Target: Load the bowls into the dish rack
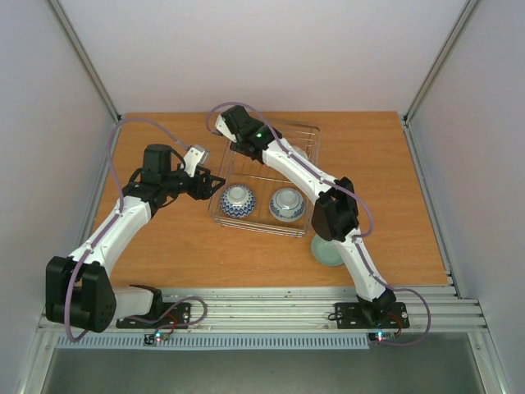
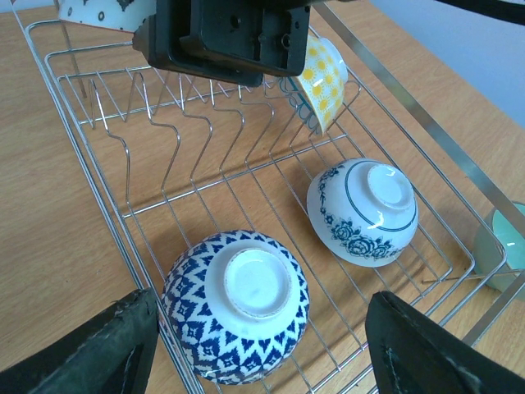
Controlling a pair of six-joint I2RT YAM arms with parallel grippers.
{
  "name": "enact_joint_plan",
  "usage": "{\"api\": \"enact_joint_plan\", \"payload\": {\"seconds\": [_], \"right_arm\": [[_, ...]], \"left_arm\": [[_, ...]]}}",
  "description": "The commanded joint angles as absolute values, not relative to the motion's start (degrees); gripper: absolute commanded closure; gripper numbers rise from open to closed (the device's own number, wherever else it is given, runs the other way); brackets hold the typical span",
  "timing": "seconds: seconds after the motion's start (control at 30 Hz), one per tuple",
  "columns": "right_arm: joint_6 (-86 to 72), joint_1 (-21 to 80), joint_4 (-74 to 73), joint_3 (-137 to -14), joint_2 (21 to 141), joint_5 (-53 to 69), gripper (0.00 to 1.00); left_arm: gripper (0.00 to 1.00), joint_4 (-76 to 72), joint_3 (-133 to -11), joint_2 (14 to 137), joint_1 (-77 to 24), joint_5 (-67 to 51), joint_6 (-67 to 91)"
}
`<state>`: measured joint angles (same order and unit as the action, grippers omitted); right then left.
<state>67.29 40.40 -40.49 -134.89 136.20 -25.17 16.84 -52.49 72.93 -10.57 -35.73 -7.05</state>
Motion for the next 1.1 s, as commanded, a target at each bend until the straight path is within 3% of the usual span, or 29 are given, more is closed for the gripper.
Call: {"api": "enact_joint_plan", "payload": {"seconds": [0.0, 0.37, 0.77, 1.07], "right_arm": [[61.6, 42.0, -42.9, -137.5, 133.5, -33.2, 0.99], [42.0, 46.5, -52.1, -144.7, 139.4, -44.8, 0.99], [29.6, 47.9, -58.1, -144.5, 144.0, -55.9, 0.99], [19.7, 47.8, -60.7, -140.9, 143.2, -54.0, 0.99]], "left_arm": [[0.3, 14.1, -52.9, 72.1, -10.3, -36.3, -7.1], [0.3, 14.1, -52.6, 70.7, -10.3, -36.5, -7.0], [0.3, 14.3, -52.2, 68.3, -10.2, -35.9, -7.4], [0.3, 14.2, -51.9, 66.9, -10.1, -35.2, -7.4]]}}
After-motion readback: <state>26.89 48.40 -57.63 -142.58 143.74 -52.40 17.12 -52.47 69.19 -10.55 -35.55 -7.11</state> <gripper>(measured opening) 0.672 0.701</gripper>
